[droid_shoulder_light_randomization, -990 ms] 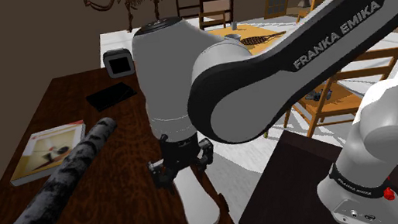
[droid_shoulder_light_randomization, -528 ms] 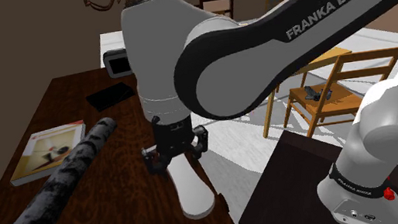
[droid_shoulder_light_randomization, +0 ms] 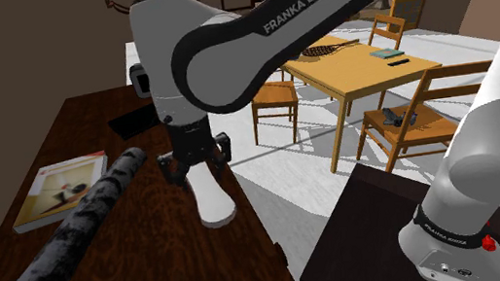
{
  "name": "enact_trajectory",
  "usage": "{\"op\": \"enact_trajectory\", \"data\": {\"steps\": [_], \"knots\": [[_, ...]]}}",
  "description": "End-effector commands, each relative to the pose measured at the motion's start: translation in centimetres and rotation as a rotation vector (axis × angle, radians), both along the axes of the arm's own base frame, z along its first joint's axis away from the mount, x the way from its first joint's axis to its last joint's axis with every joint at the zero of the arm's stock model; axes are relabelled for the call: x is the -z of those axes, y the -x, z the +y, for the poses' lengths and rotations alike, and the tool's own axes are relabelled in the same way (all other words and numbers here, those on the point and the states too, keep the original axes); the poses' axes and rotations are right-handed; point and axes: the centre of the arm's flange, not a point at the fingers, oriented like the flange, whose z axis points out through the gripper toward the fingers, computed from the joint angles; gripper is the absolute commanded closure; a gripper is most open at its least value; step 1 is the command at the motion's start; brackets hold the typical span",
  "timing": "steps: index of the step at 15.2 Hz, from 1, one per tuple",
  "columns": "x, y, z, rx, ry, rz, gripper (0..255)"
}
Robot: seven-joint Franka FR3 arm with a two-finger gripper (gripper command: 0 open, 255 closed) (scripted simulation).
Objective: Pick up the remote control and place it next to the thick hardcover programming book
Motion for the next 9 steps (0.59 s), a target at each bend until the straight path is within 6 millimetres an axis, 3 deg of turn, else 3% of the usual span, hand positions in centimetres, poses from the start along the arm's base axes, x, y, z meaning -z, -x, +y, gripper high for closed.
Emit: {"op": "enact_trajectory", "data": {"steps": [1, 9], "knots": [[-0.1, -2.5, -1.0, -0.001, 0.001, -0.001, 255], [-0.2, -12.4, -4.7, -0.001, 0.001, -0.001, 255]]}}
